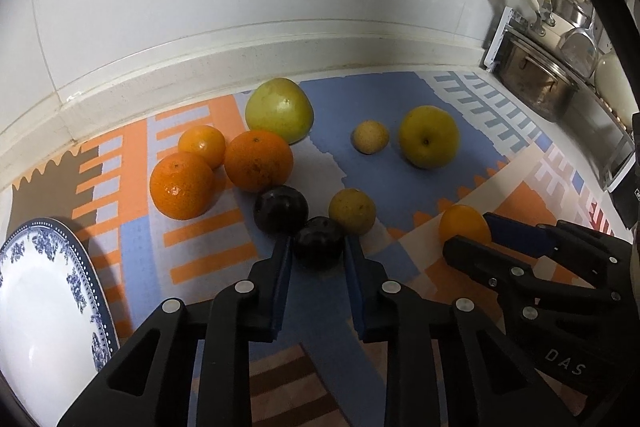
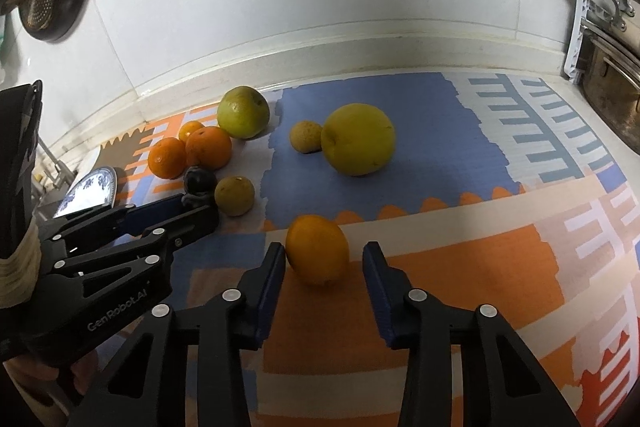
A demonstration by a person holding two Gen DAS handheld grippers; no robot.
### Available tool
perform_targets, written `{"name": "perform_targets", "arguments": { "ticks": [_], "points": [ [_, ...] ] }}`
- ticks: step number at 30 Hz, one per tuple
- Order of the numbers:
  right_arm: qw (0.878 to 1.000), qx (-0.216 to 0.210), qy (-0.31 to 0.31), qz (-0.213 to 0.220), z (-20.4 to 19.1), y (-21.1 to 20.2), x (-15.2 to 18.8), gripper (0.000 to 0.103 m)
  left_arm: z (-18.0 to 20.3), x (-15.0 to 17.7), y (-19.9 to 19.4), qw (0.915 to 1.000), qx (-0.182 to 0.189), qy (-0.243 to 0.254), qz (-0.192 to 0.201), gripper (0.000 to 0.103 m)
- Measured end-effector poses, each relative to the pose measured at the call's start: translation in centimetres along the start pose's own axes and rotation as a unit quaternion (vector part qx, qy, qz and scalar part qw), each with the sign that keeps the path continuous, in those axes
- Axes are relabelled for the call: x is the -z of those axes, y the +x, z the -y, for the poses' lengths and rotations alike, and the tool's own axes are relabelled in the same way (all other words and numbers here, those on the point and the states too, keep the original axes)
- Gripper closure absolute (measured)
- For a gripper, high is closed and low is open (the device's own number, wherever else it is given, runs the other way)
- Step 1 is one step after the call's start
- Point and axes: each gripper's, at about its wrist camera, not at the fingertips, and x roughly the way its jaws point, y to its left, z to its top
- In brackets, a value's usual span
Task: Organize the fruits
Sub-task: 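Grasp a dark plum with the left tool while the right tool grasps an orange, then carry plum and orange to the blue-and-white plate and release both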
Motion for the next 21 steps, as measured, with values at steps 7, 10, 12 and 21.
{"name": "perform_targets", "arguments": {
  "ticks": [7,10,12,21],
  "points": [
    [1.000,-0.006,-0.003,0.004,-0.1,-0.2,0.2,0.069,-0.3,0.2,-1.0,0.9999,0.000,0.001,0.010,0.078],
    [1.000,-0.006,-0.009,0.012,-0.5,-0.9,0.1,0.069,-0.2,0.2,-1.7,0.9998,0.001,0.004,0.017,0.078],
    [1.000,-0.008,-0.011,0.016,-0.8,-1.3,0.0,0.069,-0.2,0.2,-2.4,0.9997,0.004,0.002,0.023,0.078],
    [0.999,-0.028,-0.031,0.034,-2.8,-3.8,-0.2,0.069,-0.7,0.7,-6.2,0.9984,-0.004,-0.012,0.055,0.078]
  ]
}}
